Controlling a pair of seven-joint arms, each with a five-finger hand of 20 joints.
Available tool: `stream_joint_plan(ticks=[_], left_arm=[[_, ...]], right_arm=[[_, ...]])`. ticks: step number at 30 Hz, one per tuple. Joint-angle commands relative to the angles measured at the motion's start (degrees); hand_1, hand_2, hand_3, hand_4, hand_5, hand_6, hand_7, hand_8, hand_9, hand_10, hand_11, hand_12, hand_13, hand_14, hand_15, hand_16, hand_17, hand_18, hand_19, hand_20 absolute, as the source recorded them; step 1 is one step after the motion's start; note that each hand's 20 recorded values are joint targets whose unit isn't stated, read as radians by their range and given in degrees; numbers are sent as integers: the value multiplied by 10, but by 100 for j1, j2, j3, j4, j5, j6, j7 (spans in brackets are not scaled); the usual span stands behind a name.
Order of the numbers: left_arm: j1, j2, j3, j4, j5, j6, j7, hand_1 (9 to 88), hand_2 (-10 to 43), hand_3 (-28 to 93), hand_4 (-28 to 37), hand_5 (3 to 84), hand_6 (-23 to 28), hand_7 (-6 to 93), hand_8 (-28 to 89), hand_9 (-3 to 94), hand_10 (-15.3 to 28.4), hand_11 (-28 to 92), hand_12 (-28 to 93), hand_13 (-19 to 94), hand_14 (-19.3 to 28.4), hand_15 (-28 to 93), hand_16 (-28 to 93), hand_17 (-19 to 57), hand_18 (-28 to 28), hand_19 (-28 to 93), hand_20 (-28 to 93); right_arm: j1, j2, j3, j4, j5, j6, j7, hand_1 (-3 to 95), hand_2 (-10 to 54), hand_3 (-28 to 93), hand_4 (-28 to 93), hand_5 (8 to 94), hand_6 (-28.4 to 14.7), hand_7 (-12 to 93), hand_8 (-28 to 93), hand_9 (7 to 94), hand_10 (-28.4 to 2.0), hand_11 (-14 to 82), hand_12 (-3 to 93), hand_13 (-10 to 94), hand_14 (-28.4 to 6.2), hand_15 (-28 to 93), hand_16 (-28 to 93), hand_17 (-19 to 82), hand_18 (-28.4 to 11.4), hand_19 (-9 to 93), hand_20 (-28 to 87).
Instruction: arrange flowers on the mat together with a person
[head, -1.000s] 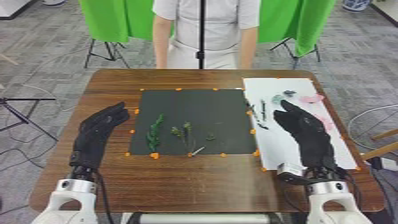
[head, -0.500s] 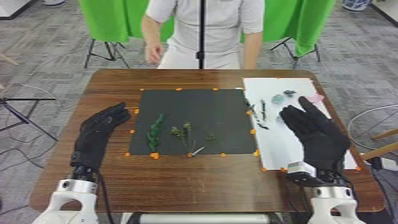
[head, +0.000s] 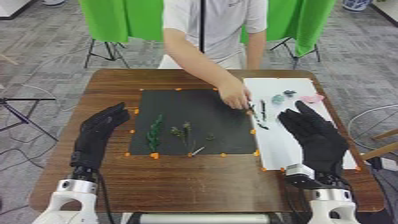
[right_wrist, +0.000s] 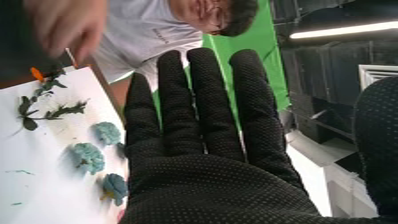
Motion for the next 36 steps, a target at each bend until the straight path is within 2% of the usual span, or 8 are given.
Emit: stream_joint_plan(ticks=[1,7,17,36], left_arm=[[26,-50,-21,27,-21,-93,-119,303,-59,627,-142,481,35,138,-57,431,127,175,156,341,168,166,46,62,120,59,196],[-9,-19,-31,38,-15,-118,-130,303,-58,627,-142,481,35,137,-56,430,125,174,155,340,167,165,47,61,120,59,196],[38,-50,-38,19,-15,-108,-116,302,-58,629,-142,480,36,136,-55,429,126,173,156,338,167,164,49,57,123,62,197],[40,-54,-55,5,-14,-123,-190,303,-58,628,-144,480,35,136,-55,429,126,174,156,337,167,164,49,56,124,60,194]], right_arm=[[-98,-43,-41,-75,-37,121,-46,77,21,816,-157,522,-11,111,-83,547,-158,73,146,438,-146,147,164,239,-146,60,327],[-79,-19,-66,-78,-39,160,-66,79,24,816,-157,530,-11,113,-83,559,-157,74,148,452,-146,149,170,241,-147,68,331],[-97,-26,-66,-77,-29,180,-79,80,26,817,-157,536,-11,116,-85,564,-156,75,150,458,-145,149,175,243,-146,67,331],[-105,-28,-70,-91,-56,276,-36,75,29,819,-159,544,-11,122,-86,576,-158,77,153,470,-147,150,178,247,-145,68,336]])
